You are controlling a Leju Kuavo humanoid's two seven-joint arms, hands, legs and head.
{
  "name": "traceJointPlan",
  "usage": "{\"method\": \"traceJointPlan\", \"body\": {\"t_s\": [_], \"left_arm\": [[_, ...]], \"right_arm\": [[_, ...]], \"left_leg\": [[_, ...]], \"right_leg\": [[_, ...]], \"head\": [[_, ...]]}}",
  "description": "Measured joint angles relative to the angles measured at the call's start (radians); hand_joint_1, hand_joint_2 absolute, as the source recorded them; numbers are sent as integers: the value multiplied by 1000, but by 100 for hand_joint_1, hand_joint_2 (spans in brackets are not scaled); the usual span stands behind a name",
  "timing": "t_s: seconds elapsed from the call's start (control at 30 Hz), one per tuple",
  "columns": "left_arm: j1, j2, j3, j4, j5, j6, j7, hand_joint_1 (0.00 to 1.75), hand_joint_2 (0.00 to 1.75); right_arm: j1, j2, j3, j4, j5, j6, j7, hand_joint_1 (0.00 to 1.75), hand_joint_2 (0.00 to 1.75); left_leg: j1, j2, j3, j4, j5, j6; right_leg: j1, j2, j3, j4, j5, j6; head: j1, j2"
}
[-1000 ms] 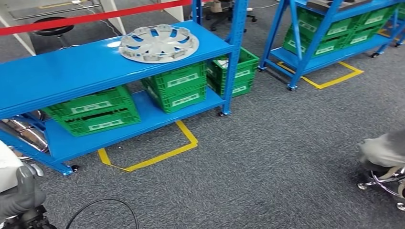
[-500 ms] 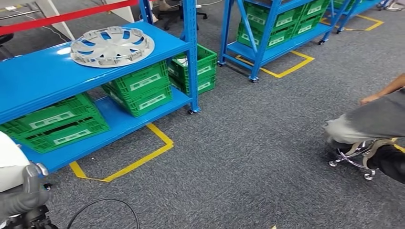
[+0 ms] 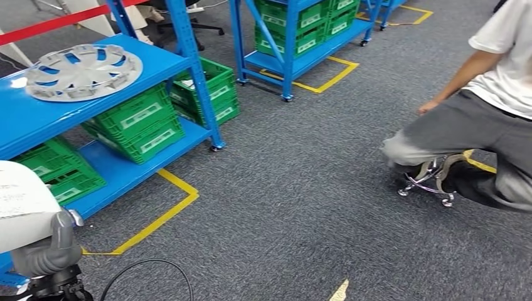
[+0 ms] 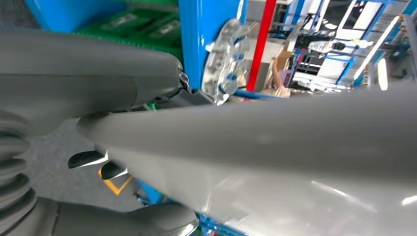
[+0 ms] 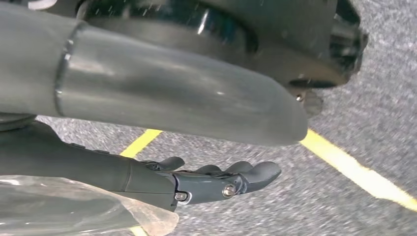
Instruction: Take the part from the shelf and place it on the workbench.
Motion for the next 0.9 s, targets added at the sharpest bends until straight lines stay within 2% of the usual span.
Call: {"method": "traceJointPlan", "body": {"t_s": [0.03, 0.1, 0.17, 0.2, 0.23, 0.27, 0.3, 0.33, 0.37, 0.4, 0.43, 0.47, 0.5, 0.57, 0.6, 0.63, 0.67, 0.7, 0.73, 0.77, 0.8, 0.83, 0.87, 0.9], "left_arm": [[-1, 2, -4, 0, 0, -2, 0, 175, 175], [-2, 8, -8, 1, -2, -5, 0, 175, 175], [-1, 14, -10, 4, -2, -7, 0, 175, 175], [-2, 16, -12, 6, -2, -8, 1, 175, 175], [-2, 18, -16, 7, -3, -9, 2, 175, 175], [-4, 21, -20, 8, -5, -10, 4, 175, 175], [-5, 23, -25, 10, -7, -10, 5, 175, 175], [-7, 25, -30, 12, -10, -11, 7, 175, 175], [-8, 26, -33, 13, -12, -11, 8, 175, 175], [-9, 27, -37, 15, -12, -10, 9, 175, 175], [-9, 28, -40, 17, -12, -10, 10, 175, 175], [-9, 29, -43, 18, -12, -10, 10, 175, 175], [-10, 30, -46, 18, -11, -10, 11, 175, 175], [-12, 31, -51, 18, -10, -10, 10, 175, 175], [-11, 32, -52, 19, -9, -10, 10, 175, 175], [-10, 33, -53, 20, -9, -10, 10, 175, 175], [-9, 34, -53, 21, -9, -10, 10, 175, 175], [-8, 35, -53, 22, -8, -10, 10, 175, 175], [-9, 35, -53, 23, -8, -10, 10, 175, 175], [-9, 35, -53, 24, -8, -10, 10, 175, 175], [-9, 35, -53, 24, -8, -10, 10, 175, 175], [-9, 35, -53, 24, -8, -10, 10, 175, 175], [-9, 35, -53, 24, -8, -10, 10, 175, 175], [-10, 35, -53, 24, -8, -10, 10, 175, 175]], "right_arm": [[-1, 1, -6, 0, 0, -1, 0, 0, 0], [-6, 4, -17, -1, -1, -3, -1, 0, 0], [-14, 7, -28, -1, -3, -4, -1, 0, 0], [-16, 7, -34, -1, -4, -4, -1, 0, 0], [-17, 8, -39, 0, -5, -4, -1, 0, 0], [-17, 8, -44, 0, -7, -4, -1, 0, 0], [-19, 9, -49, 0, -7, -4, -1, 0, 0], [-21, 10, -53, 0, -8, -4, -1, 0, 0], [-25, 10, -57, 0, -8, -5, 0, 0, 0], [-29, 11, -60, 0, -8, -6, 0, 0, 0], [-31, 12, -65, 0, -8, -8, 0, 0, 0], [-32, 13, -69, 0, -8, -9, 1, 0, 0], [-31, 13, -74, 1, -8, -10, 1, 0, 0], [-32, 14, -79, 2, -8, -11, 2, 0, 0], [-34, 15, -80, 2, -8, -11, 2, 0, 0], [-37, 15, -80, 2, -8, -11, 2, 0, 0], [-38, 15, -81, 2, -8, -11, 2, 0, 0], [-39, 15, -82, 2, -8, -11, 2, 0, 0], [-38, 15, -83, 2, -8, -11, 2, 0, 0], [-38, 15, -85, 3, -8, -11, 2, 0, 0], [-37, 15, -86, 3, -8, -11, 2, 0, 0], [-38, 15, -87, 3, -8, -11, 2, 0, 0], [-40, 15, -88, 3, -8, -11, 2, 0, 0], [-42, 15, -90, 3, -8, -11, 2, 0, 0]], "left_leg": [[2, -21, -3, 14, -14, -6], [6, -80, -38, 106, -74, -13], [6, -103, -94, 236, -131, -14], [6, -105, -110, 271, -136, -14], [6, -106, -110, 269, -120, -13], [7, -111, -94, 229, -86, -11], [9, -127, -69, 163, -45, -9], [11, -154, -44, 100, -15, -7], [14, -179, -24, 50, 2, -5], [15, -197, -15, 24, 5, -3], [15, -202, -14, 19, 0, -1], [14, -192, -14, 14, 1, 3], [14, -179, -15, 12, 3, 9], [15, -150, -13, 4, 9, 23], [14, -133, -12, 2, 9, 27], [12, -117, -13, 2, 9, 30], [10, -101, -14, 2, 9, 31], [9, -84, -14, 2, 8, 32], [8, -70, -14, 2, 8, 32], [8, -56, -13, 2, 7, 31], [8, -44, -11, 2, 6, 29], [6, -33, -9, 2, 4, 26], [4, -24, -8, 3, 1, 22], [2, -16, -7, 4, 0, 17]], "right_leg": [[-2, 10, 2, -3, 3, -6], [-6, 32, 6, -6, 10, -17], [-5, 61, 4, -5, 12, -21], [-4, 75, 3, -4, 13, -22], [-3, 91, 3, -3, 13, -22], [-3, 106, 4, 0, 13, -21], [-3, 121, 4, 3, 12, -20], [-2, 135, 1, 7, 11, -17], [-2, 149, -4, 11, 11, -13], [-3, 162, -11, 14, 13, -7], [-5, 174, -19, 15, 16, 0], [-8, 185, -28, 14, 19, 7], [-8, 183, -34, 15, 20, 13], [-5, 131, -63, 59, -6, 21], [-4, 94, -88, 113, -34, 23], [-3, 67, -123, 182, -67, 26], [-5, 56, -157, 251, -95, 28], [-6, 51, -180, 298, -108, 30], [-7, 48, -183, 309, -102, 31], [-7, 43, -164, 276, -79, 30], [-7, 30, -126, 208, -45, 29], [-4, 7, -83, 130, -21, 26], [-2, -11, -46, 67, -2, 20], [1, -24, -25, 28, 5, 14]], "head": [[-2, 0], [-6, 0], [-7, 0], [-7, 0], [-7, 0], [-7, 0], [-7, 0], [-7, 0], [-7, 0], [-6, 0], [-6, 0], [-6, 0], [-6, 0], [2, 0], [5, 0], [9, 0], [10, 0], [10, 0], [10, 0], [10, 0], [10, 0], [11, 0], [10, 0], [9, 0]]}}
